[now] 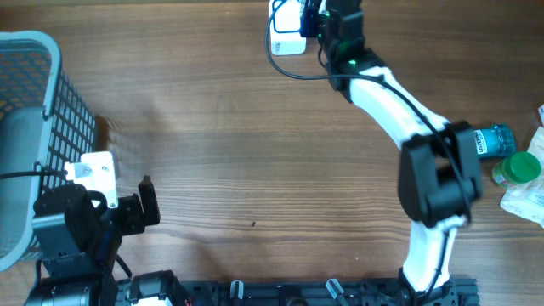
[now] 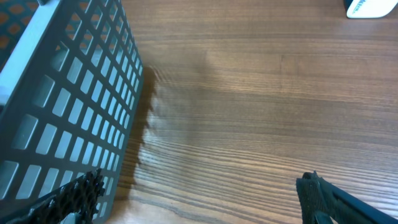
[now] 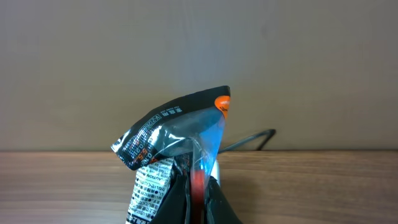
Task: Scan the item barcode
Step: 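Hold the snack bag in front of the scanner, then carry the snack bag to the right table edge and release it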
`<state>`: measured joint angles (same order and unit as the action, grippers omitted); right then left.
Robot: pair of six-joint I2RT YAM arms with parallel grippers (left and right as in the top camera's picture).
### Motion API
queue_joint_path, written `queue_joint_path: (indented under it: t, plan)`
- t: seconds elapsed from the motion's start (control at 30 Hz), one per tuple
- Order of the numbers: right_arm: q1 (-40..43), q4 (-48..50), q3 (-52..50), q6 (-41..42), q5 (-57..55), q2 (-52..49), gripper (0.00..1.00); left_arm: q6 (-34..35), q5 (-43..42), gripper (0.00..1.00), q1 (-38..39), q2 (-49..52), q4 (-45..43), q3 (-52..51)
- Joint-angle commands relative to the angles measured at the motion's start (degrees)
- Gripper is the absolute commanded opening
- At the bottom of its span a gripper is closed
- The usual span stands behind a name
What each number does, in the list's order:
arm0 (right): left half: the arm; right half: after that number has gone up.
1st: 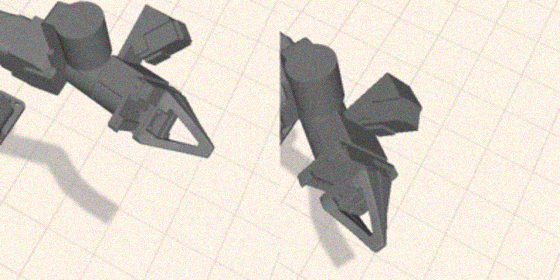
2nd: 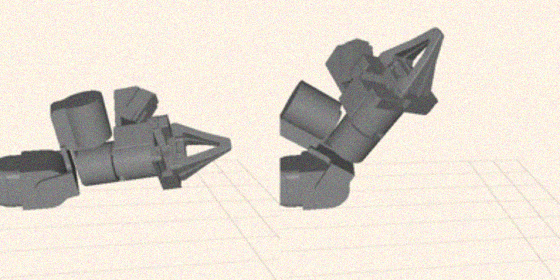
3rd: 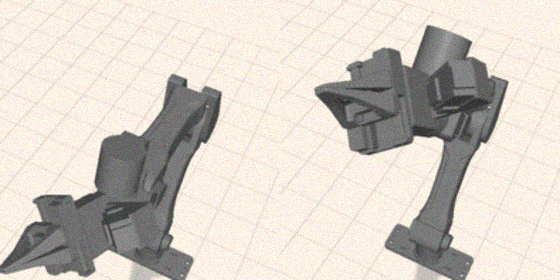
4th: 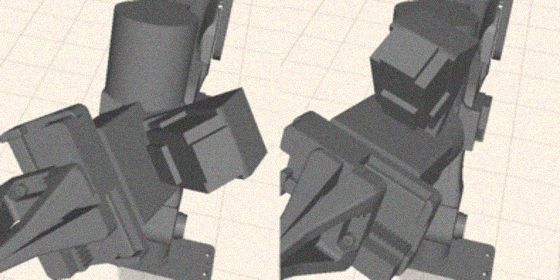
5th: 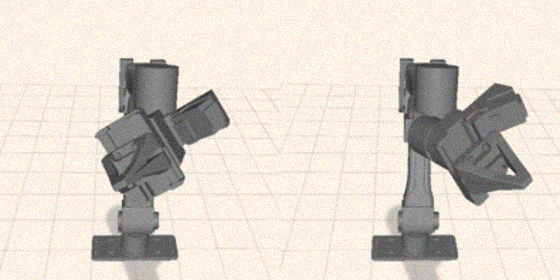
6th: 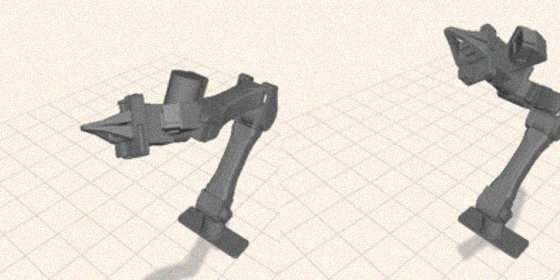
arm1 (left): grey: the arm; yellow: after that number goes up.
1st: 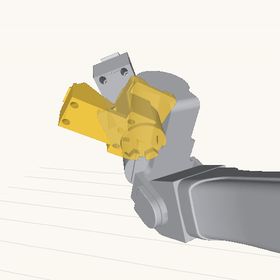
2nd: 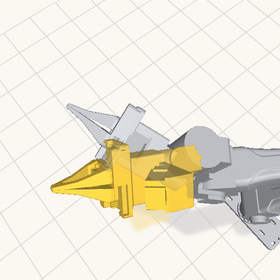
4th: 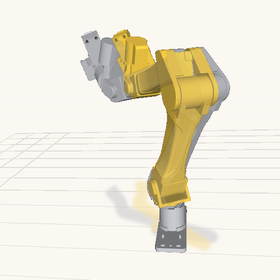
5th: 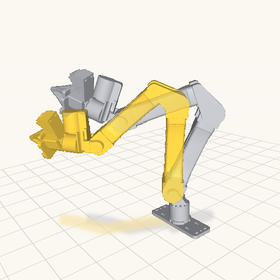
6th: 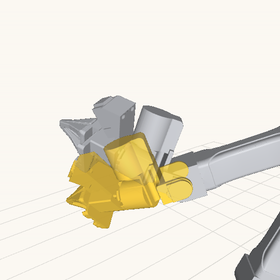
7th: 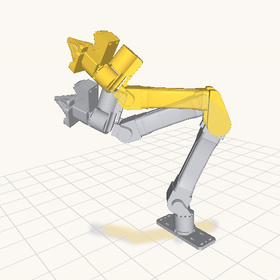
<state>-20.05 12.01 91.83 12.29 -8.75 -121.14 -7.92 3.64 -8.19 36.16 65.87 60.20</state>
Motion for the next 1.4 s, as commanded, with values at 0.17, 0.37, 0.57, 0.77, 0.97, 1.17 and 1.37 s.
queue_joint_path:
  t: [0.17, 0.37, 0.57, 0.77, 0.97, 1.17, 1.37]
  plan:
    - [-3.91, 7.82, 13.25, -26.21, -10.56, -12.17, 0.05, -0.85, 0.74, 1.0, 0.35, -0.09, -0.2, 0.04]
    - [-5.7, 18.21, 13.29, -33.44, -12.39, -18.88, 0.05, -0.85, 0.74, 1.0, 0.35, -0.09, -0.2, 0.07]
    - [-5.79, 20.09, 13.29, -34.58, -10.21, -20.65, 0.05, -0.85, 0.76, 1.0, 0.35, -0.09, -0.2, 0.07]
    - [-6.14, 24.09, 13.29, -35.71, -7.82, -23.78, 0.05, -0.85, 0.76, 1.0, 0.35, -0.09, -0.2, 0.07]
    - [-6.19, 25.64, 13.29, -37.81, -9.27, -24.15, 0.05, -0.85, 0.76, 1.0, 0.35, -0.09, -0.2, 0.07]
    - [-6.23, 4.11, 13.35, -37.44, -17.07, -13.64, 0.05, -0.85, 0.76, 1.0, 0.35, -0.09, -0.2, 0.07]
    - [-4.63, -29.83, 13.33, -15.32, -26.36, 4.63, 0.05, -0.85, 0.74, 1.0, 0.35, -0.09, -0.2, 0.07]
